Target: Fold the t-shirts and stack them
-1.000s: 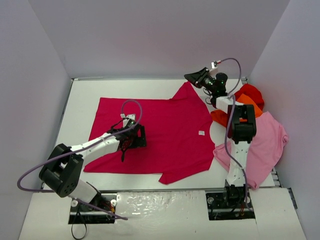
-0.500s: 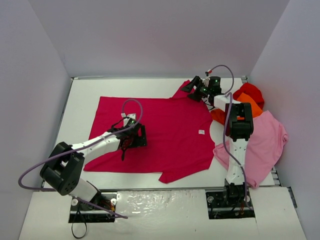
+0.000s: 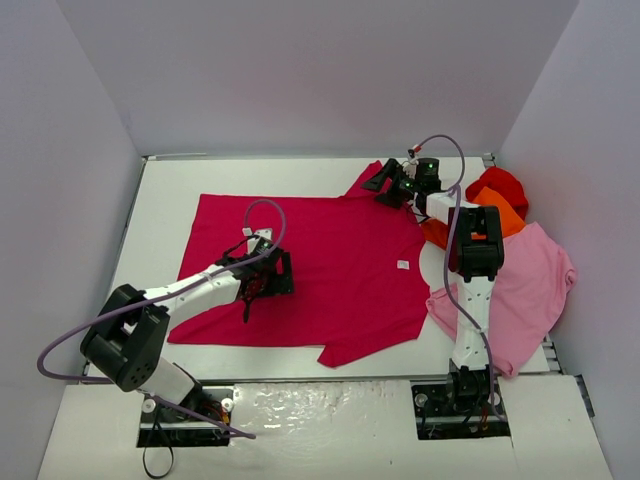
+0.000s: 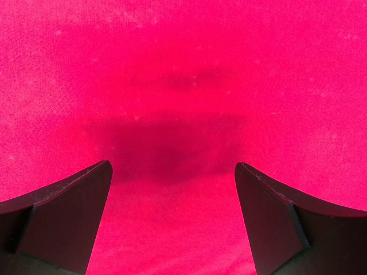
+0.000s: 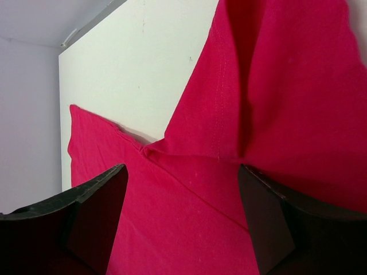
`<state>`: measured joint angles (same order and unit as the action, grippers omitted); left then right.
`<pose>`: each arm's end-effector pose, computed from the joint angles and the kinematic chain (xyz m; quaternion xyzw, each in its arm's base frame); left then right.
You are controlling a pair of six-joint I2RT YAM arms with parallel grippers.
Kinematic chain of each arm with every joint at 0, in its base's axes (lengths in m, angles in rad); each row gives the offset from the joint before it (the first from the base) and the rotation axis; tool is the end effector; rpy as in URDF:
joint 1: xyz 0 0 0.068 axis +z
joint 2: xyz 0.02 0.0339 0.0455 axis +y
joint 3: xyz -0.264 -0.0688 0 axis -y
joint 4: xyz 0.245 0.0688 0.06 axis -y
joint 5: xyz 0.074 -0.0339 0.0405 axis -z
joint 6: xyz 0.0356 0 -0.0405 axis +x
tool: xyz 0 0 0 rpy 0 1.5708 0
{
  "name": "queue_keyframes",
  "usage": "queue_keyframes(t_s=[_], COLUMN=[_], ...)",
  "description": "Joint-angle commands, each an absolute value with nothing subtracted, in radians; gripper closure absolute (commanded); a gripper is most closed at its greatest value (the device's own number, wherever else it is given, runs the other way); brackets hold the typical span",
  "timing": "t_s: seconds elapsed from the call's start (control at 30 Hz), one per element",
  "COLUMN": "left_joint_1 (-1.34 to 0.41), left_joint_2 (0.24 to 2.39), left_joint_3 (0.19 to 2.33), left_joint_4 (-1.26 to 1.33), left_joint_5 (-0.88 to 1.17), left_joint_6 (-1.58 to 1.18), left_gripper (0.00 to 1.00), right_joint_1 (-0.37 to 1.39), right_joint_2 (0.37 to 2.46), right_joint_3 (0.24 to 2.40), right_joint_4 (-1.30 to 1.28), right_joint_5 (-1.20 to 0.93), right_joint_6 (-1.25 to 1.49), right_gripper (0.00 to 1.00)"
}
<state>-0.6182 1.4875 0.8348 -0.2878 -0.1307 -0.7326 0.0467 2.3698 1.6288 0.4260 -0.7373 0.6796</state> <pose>0.2419 -0.1663 0.1872 -0.0744 0.9460 -0.1449 0.2802 0.5242 0.0485 0.1454 0.0337 0.7833 0.4673 0.4086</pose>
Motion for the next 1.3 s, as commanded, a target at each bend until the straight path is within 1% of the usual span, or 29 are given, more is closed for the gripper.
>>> queue_keyframes(t_s=[0.0,0.1,0.17,0.3,0.37,0.47,0.67,0.7,0.77,0.83,0.9,1.1,1.27], left_joint_1=[-0.623,-0.624,-0.624,-0.623,-0.623,-0.623,-0.623,-0.623,-0.624,-0.624,-0.623,-0.624,-0.623], left_joint_2=[1.479,1.480,1.481,1.485,1.488,1.492,1.496,1.496,1.493,1.491,1.490,1.479,1.485], left_joint_3=[0.897,0.897,0.897,0.900,0.900,0.900,0.899,0.899,0.897,0.895,0.893,0.879,0.862], left_joint_4=[-0.274,-0.276,-0.276,-0.273,-0.275,-0.276,-0.276,-0.276,-0.276,-0.276,-0.276,-0.268,-0.244], left_joint_5=[-0.138,-0.140,-0.138,-0.140,-0.140,-0.141,-0.140,-0.140,-0.140,-0.140,-0.140,-0.138,-0.123], left_joint_6=[-0.720,-0.722,-0.721,-0.719,-0.718,-0.716,-0.713,-0.713,-0.713,-0.713,-0.713,-0.717,-0.724], left_gripper=[0.14,0.14,0.14,0.14,0.14,0.14,0.14,0.14,0.14,0.14,0.14,0.14,0.14], right_joint_1=[0.042,0.046,0.049,0.055,0.057,0.059,0.066,0.066,0.068,0.071,0.075,0.084,0.125], right_joint_2=[2.384,2.397,2.408,2.421,2.422,2.425,2.429,2.430,2.429,2.428,2.427,2.408,2.391], right_joint_3=[1.679,1.691,1.701,1.718,1.720,1.720,1.722,1.725,1.726,1.728,1.732,1.732,1.762], right_joint_4=[0.473,0.501,0.526,0.533,0.540,0.545,0.549,0.549,0.548,0.545,0.536,0.552,0.797], right_joint_5=[-0.713,-0.723,-0.729,-0.722,-0.716,-0.714,-0.710,-0.710,-0.704,-0.700,-0.698,-0.692,-0.743], right_joint_6=[0.689,0.716,0.740,0.746,0.747,0.747,0.748,0.749,0.747,0.744,0.736,0.746,0.899], right_gripper=[0.27,0.28,0.34,0.40,0.48,0.56,0.79,0.80,0.90,0.93,0.99,1.00,1.00])
